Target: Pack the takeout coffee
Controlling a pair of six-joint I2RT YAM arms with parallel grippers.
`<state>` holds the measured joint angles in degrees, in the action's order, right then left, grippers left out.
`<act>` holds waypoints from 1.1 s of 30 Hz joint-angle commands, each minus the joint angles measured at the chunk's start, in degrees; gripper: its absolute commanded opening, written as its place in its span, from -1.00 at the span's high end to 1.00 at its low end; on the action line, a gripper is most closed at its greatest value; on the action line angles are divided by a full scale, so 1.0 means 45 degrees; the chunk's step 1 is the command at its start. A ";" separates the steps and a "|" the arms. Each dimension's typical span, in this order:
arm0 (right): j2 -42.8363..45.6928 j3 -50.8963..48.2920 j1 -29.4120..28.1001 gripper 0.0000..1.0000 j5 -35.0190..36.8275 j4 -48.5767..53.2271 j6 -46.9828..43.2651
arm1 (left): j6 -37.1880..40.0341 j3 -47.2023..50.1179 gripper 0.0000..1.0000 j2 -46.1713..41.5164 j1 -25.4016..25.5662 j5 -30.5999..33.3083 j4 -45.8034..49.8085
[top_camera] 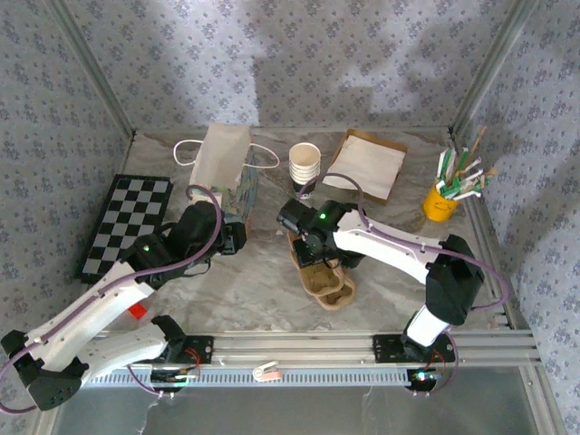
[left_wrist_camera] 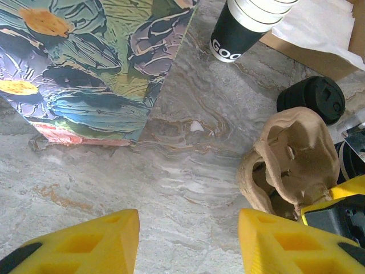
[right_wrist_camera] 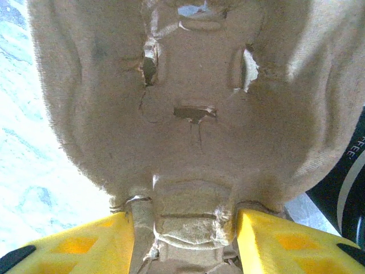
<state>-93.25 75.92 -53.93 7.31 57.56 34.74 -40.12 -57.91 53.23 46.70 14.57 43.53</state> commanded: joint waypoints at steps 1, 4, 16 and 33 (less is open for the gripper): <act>-0.0234 0.0270 -0.0012 0.01 0.0441 0.0262 0.0191 | 0.0148 -0.0090 0.02 -0.0206 -0.0083 -0.0131 0.0034; -0.0343 0.0276 -0.0012 0.05 0.0519 0.0269 0.0156 | 0.0146 -0.0080 0.02 -0.0173 -0.0084 -0.0163 0.0015; 0.0263 0.0432 -0.0002 0.28 0.0520 0.0380 0.0037 | 0.0331 -0.0320 0.02 -0.0275 -0.0279 -0.0492 -0.0059; 0.1762 0.1940 0.0583 0.30 0.0098 0.2092 0.0056 | 0.3549 -0.6091 -0.04 0.1532 -0.3204 -0.0397 0.3155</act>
<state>-86.50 82.35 -51.92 8.14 63.72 34.74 -29.78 -81.12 56.84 35.09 13.30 53.12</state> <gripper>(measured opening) 0.350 0.515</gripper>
